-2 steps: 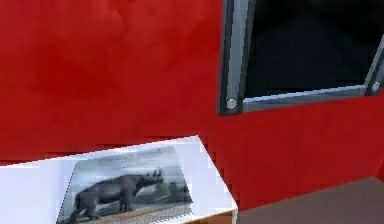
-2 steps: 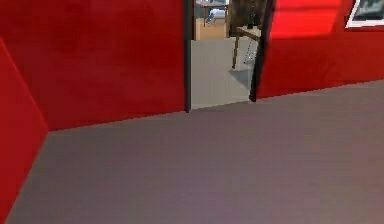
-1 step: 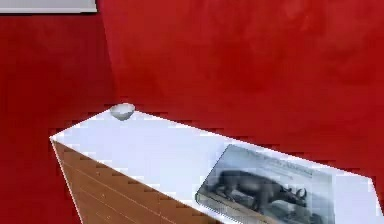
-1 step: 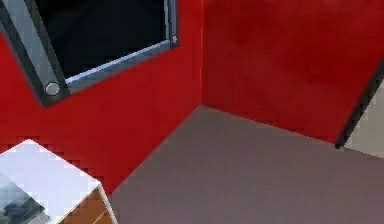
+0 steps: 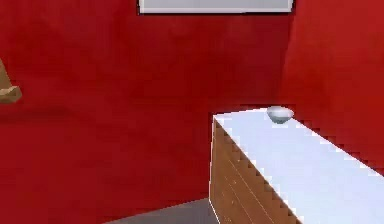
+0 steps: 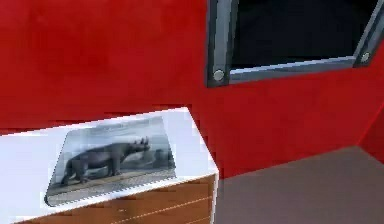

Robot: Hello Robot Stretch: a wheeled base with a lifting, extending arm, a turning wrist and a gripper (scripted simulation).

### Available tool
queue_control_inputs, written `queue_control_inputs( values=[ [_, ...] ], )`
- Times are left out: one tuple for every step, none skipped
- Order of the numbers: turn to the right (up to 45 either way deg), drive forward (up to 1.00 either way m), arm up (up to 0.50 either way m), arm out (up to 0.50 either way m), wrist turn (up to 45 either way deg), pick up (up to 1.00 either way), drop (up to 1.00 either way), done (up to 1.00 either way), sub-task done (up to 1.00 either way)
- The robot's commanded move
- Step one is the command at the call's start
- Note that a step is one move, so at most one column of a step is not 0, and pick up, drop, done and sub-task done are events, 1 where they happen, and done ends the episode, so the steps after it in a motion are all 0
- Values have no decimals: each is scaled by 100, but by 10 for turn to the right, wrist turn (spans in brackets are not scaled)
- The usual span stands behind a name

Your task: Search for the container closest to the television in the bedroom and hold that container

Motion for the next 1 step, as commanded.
queue_control_inputs(
  values=[
    [-210,0,0,0,0,0,0,0,0]
  ],
)
